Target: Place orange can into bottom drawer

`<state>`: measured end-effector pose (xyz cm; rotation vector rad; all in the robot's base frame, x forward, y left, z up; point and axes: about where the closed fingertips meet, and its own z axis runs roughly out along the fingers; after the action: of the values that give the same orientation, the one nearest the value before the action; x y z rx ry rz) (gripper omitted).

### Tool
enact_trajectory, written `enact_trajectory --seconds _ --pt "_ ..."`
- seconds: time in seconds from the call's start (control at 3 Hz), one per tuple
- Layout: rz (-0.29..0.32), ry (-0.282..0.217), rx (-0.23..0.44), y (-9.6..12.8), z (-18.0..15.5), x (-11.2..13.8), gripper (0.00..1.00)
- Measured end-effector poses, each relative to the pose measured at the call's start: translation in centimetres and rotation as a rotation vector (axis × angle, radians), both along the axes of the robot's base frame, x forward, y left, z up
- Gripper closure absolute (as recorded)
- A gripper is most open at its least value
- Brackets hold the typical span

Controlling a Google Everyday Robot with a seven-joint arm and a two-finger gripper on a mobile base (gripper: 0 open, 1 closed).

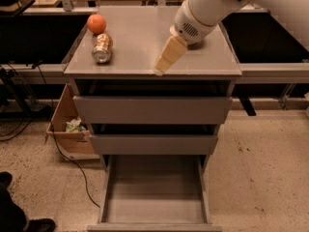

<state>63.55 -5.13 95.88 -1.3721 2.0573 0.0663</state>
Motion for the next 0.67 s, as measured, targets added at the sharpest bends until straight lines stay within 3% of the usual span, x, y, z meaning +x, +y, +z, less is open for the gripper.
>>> enact_trajectory --seconds 0.67 --pt "-0.082 0.013 0.21 12.9 -3.6 7.2 0.0"
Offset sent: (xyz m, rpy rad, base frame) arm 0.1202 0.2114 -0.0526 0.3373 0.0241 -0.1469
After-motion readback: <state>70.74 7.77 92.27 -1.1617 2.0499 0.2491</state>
